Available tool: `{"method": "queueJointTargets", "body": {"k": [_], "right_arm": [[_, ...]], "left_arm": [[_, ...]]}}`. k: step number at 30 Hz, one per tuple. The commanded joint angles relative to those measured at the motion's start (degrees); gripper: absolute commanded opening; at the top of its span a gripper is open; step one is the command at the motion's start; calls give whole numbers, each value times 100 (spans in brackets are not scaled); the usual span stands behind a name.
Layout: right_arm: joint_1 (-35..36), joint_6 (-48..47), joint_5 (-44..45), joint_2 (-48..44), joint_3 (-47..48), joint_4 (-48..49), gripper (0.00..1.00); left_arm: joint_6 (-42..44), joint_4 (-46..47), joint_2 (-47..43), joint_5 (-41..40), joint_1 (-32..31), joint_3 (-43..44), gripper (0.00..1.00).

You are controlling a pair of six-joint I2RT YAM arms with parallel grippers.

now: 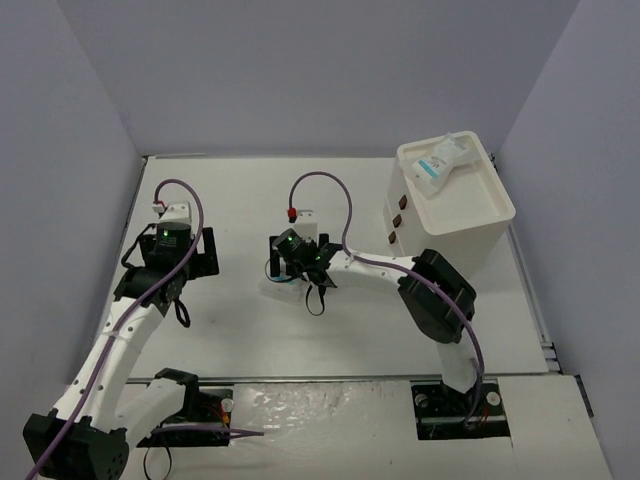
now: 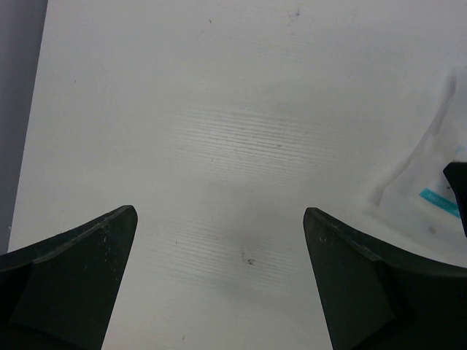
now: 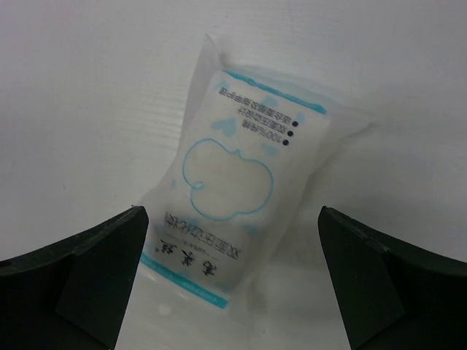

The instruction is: Organize the makeup

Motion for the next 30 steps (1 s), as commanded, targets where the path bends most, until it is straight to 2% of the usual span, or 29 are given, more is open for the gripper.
{"method": "queueJointTargets", "body": {"k": [1,5,9,13,17,18,24,27,30], "right_arm": [[-3,372,577,435,642,340,100],[6,405,498,736,843,340,98],[6,407,513,848,853,337,87],[14,312,590,650,718,333,64],[16,-45,746,50,626,308,39],[21,-127,787,-118,611,288,37],[-177,-660,1109,-1451,688,-130,35],[-602,-819,1234,-2168,779,-525,38],[-1338,-962,1279,-2841,702,-756,39]], "left_arm": [[208,273,-28,-124,10,110,97],[217,243,64,-107,23,161,97],[217,236,52,-79,45,163,97],[217,254,-14,-81,56,136,97],[219,247,-12,-69,63,136,97],[224,247,-7,-64,63,136,97],[226,247,-23,-37,63,136,97],[222,242,-18,-5,67,136,97],[226,238,-14,43,72,136,97]]}}
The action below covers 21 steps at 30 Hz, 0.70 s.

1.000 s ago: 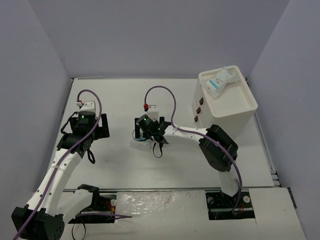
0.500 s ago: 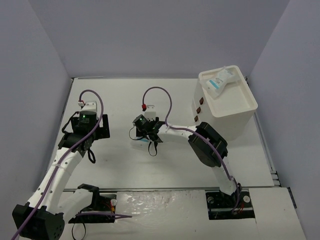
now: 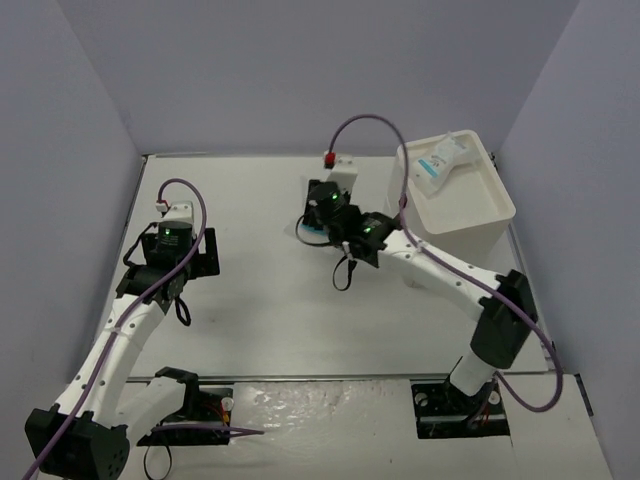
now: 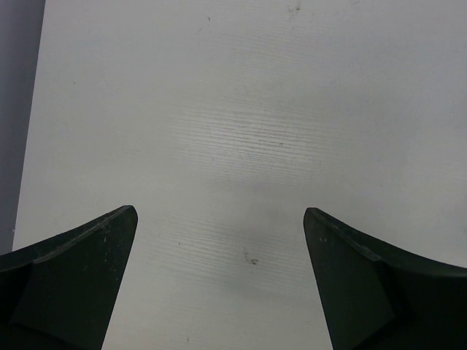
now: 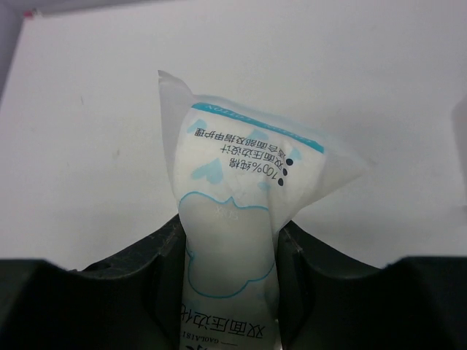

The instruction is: Organize the makeup

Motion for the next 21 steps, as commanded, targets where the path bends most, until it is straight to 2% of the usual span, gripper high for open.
{"method": "queueJointTargets", "body": {"k": [1,6,11,18,21], "right_arm": [[-1169,-386,601,-1439,133,-387,39],[-2864,-294,28,-1962,-140,-628,40],[-3875,-188,-289,-2193,-380,-727,41],[-4435,-62,-655,-2065,-582,-837,44],[-4450,-89,-688,-1883,-523,-837,54]], "left_arm": [[77,209,-95,29,41,219,97],[78,216,-104,66,49,219,97],[84,209,-113,72,57,219,97],[69,217,-96,116,58,219,97],[76,211,-80,131,58,226,97]]}}
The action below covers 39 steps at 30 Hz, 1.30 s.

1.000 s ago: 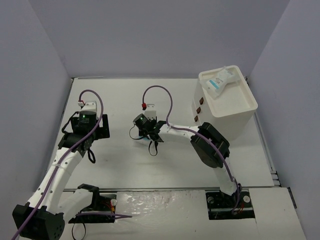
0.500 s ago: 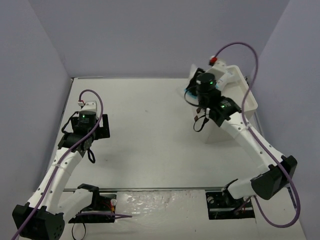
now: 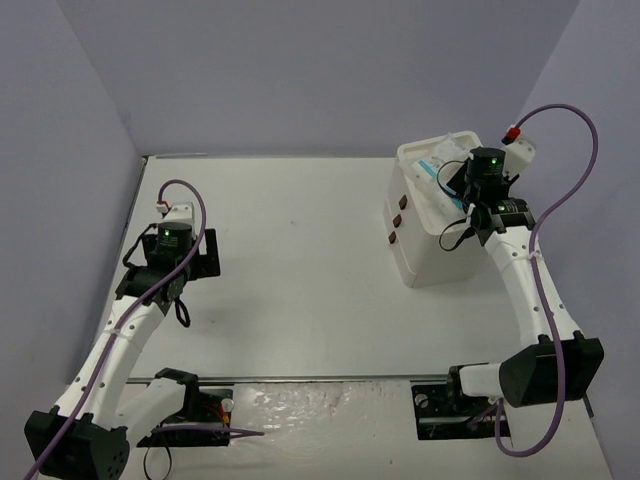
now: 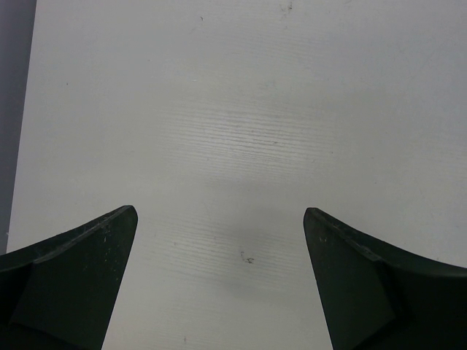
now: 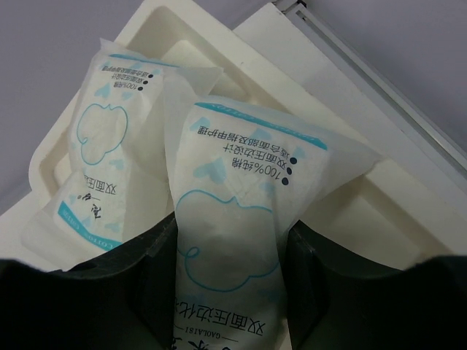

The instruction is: Organize the makeup

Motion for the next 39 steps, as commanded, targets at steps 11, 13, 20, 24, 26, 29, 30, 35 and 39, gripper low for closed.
{"method": "queueJointTargets", "body": {"k": [11,13,20,24,26,29,30,35,39], "right_arm": [[-37,-245,-215,-6,564,113,100],[-37,-350,-239,-208,620,83,100],[-32,-1006,-499,-1278,490,-3,100],[-28,-1198,-610,-1993,187,-8,100],[-28,-1417,-759,-2737,-119,-17,100],[-28,-1654,-1027,-3298,-506,-123,100],[-28,-1728,-1096,-3463,-586,-197,100],[-21,-2104,-1480,-4239,-964,-393,100],[69,-2222,-1473,-4709,-1286,-436,100]], "left_arm": [[81,205,-83,19,57,228,97],[81,212,-102,19,63,228,97],[90,232,-184,50,65,233,97],[117,293,-285,80,65,211,97],[134,328,-355,108,65,193,97],[143,360,-408,331,65,212,97],[143,355,-424,426,65,244,97],[143,206,-576,584,65,480,97],[150,144,-900,615,63,465,97]]}}
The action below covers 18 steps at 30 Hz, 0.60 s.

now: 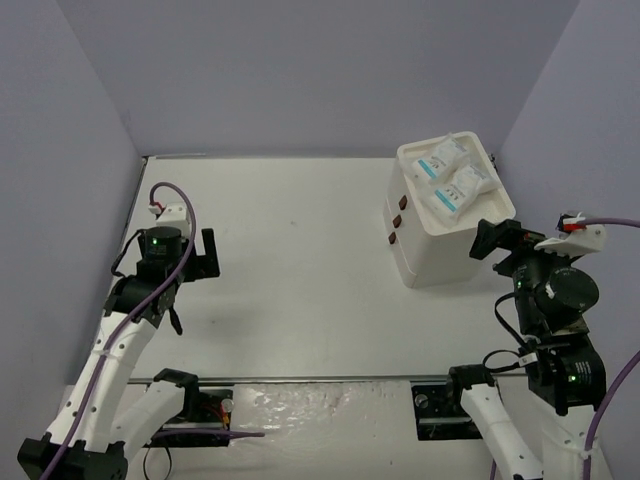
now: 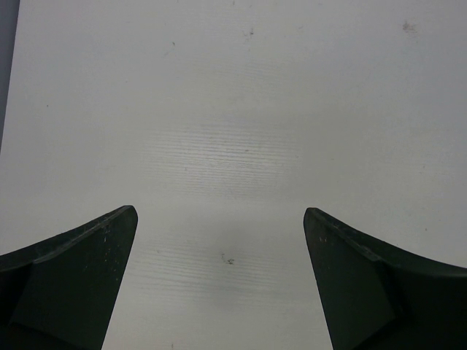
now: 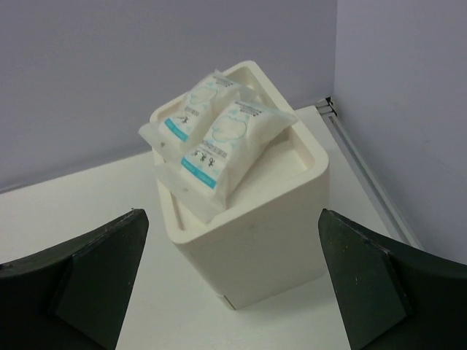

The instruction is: Organize the makeup

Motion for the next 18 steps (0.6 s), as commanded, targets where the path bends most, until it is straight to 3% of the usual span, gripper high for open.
{"method": "queueJointTargets", "body": {"k": [1,18], "right_arm": [[103,-379,-212,-454,-304,181,100],[382,-627,-408,-1075,-948,176,100]], "left_arm": [[125,127,-494,101,32,379,97],[149,361,-1213,119,23,-299,97]]}}
